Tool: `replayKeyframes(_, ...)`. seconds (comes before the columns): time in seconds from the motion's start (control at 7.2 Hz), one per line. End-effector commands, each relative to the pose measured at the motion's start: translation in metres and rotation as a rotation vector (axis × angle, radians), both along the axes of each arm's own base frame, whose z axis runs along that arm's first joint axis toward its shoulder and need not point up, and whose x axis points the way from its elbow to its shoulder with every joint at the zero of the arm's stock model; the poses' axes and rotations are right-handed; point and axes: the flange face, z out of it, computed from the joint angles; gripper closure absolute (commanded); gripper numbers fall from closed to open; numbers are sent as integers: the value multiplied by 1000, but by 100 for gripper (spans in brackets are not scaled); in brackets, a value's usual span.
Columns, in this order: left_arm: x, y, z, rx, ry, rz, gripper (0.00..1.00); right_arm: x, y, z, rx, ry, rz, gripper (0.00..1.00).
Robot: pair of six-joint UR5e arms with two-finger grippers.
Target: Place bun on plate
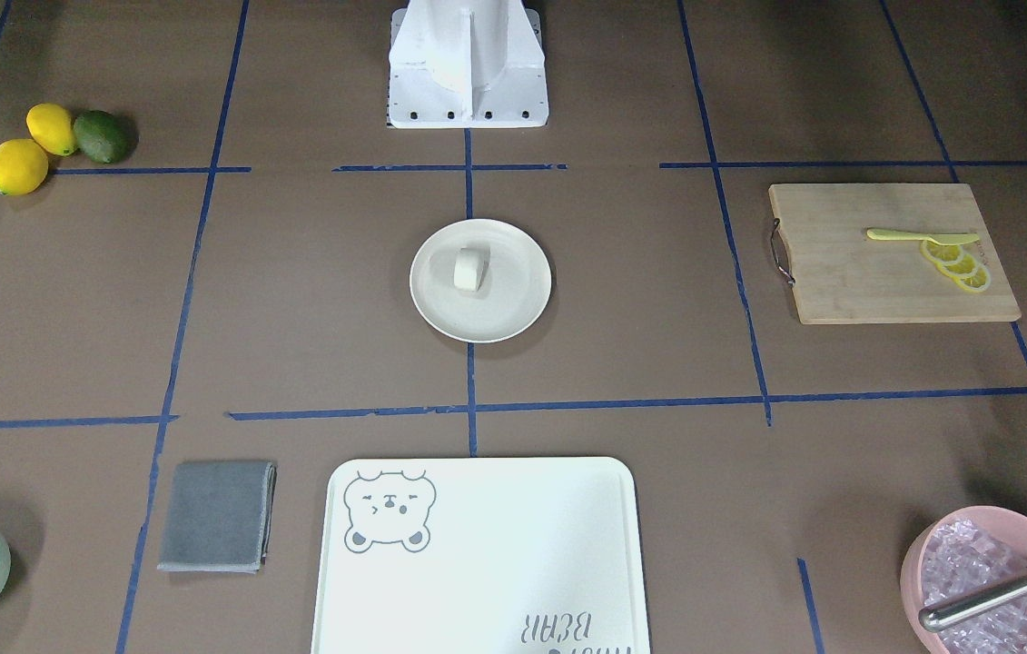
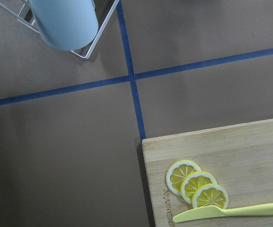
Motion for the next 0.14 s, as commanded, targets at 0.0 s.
replayKeyframes(0.0,1,0,3,-7,0,3,0,0,0,0,-1,0,1,0)
